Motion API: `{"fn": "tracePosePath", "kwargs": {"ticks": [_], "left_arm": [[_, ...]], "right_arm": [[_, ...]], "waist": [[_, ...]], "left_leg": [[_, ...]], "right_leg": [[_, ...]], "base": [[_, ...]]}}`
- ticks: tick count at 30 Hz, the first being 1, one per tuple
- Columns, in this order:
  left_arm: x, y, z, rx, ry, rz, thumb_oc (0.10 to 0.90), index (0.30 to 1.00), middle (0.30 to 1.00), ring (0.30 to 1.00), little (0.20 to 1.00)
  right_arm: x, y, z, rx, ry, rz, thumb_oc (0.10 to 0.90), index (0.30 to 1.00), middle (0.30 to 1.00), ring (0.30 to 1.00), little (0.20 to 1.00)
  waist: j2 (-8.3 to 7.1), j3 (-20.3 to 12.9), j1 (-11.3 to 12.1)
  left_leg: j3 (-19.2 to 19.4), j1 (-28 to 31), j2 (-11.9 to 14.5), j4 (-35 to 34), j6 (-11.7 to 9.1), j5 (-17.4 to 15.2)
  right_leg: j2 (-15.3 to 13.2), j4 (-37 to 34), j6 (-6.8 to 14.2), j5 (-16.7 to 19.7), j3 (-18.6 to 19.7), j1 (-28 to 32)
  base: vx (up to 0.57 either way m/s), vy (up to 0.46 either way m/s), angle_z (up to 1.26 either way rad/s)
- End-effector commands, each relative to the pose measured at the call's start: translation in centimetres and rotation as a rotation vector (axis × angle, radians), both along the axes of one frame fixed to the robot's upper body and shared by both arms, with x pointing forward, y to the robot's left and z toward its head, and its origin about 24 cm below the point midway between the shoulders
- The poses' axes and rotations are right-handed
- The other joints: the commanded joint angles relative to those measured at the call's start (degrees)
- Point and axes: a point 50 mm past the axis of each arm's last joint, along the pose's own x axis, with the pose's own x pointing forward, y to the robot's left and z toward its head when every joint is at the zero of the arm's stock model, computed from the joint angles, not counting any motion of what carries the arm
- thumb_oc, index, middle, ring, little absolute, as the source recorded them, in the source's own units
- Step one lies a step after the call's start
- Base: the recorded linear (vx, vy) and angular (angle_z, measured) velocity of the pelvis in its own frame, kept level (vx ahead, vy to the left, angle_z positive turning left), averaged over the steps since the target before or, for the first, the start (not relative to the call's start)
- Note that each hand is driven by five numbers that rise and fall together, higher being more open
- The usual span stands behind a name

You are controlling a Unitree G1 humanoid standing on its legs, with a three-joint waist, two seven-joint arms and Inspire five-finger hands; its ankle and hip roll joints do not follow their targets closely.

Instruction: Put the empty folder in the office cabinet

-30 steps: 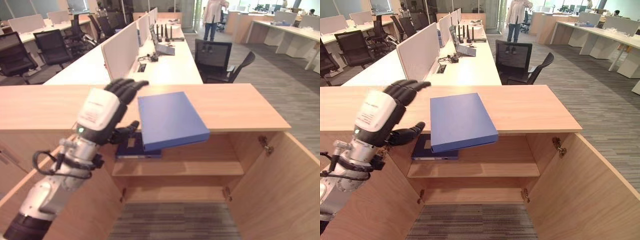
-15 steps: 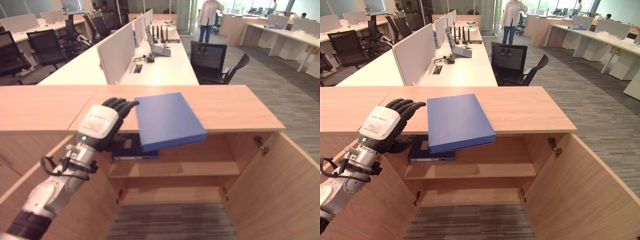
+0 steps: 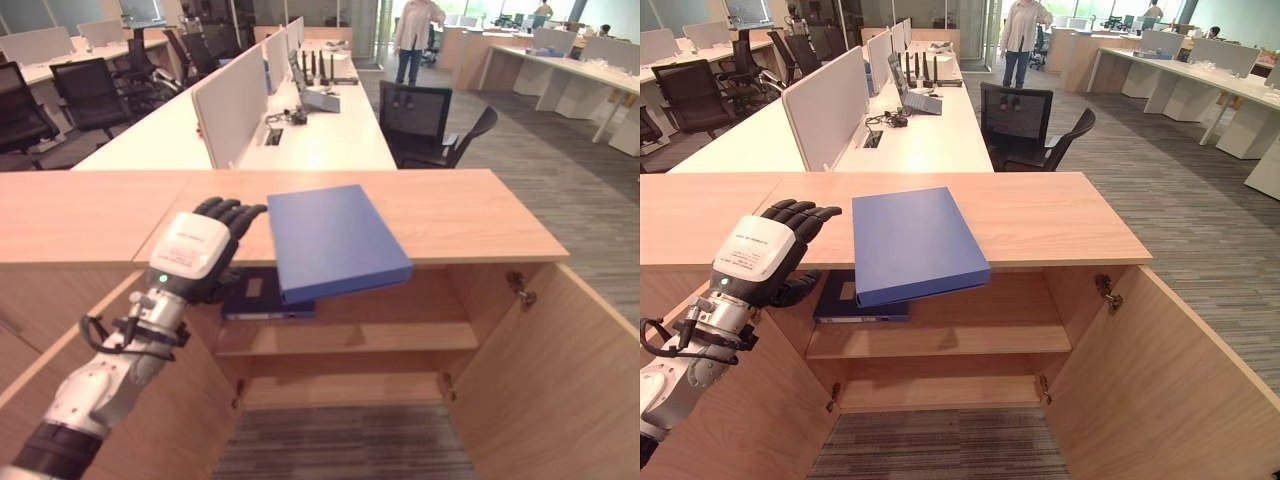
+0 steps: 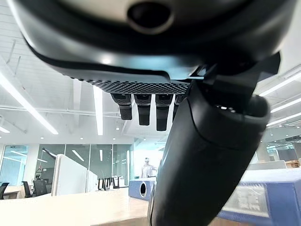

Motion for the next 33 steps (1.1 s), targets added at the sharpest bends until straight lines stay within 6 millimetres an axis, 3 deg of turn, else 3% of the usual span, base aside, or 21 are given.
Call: {"fn": "tracePosePath", "kwargs": {"ticks": [1,11,33], "left_arm": [[1.1,-0.4,4.7,0.029,-0.206,-0.051,0.8,0.9,0.9,0.9,0.9],[1.5,-2.0,3.0,-0.02,-0.15,-0.098,0.8,0.9,0.9,0.9,0.9],[2.7,-3.9,2.4,-0.065,-0.139,-0.127,0.8,0.9,0.9,0.9,0.9]], "right_arm": [[0.8,-0.9,0.3,-0.049,-0.012,0.019,0.8,0.9,0.9,0.9,0.9],[0.8,-1.1,0.3,-0.058,-0.011,0.008,0.8,0.9,0.9,0.9,0.9],[1.0,-1.2,0.4,-0.062,-0.017,0.011,0.8,0.9,0.9,0.9,0.9]], "waist": [[-1.42,0.0,-0.7],[-1.84,-0.1,-1.0],[-1.84,-0.4,-2.1]], "left_leg": [[0.1,0.7,-0.2,-0.2,-1.5,-4.0],[0.1,0.6,-0.3,-0.2,-1.4,-3.9],[0.4,0.9,-0.3,-0.2,-1.2,-4.0]], "right_leg": [[-2.0,0.4,5.3,-2.3,-0.4,3.1],[-1.9,0.4,5.2,-2.2,-0.3,2.9],[-1.9,0.4,5.1,-2.2,0.6,2.9]], "base": [[0.0,0.0,0.0],[0.0,0.001,-0.01],[0.0,0.0,0.0]]}}
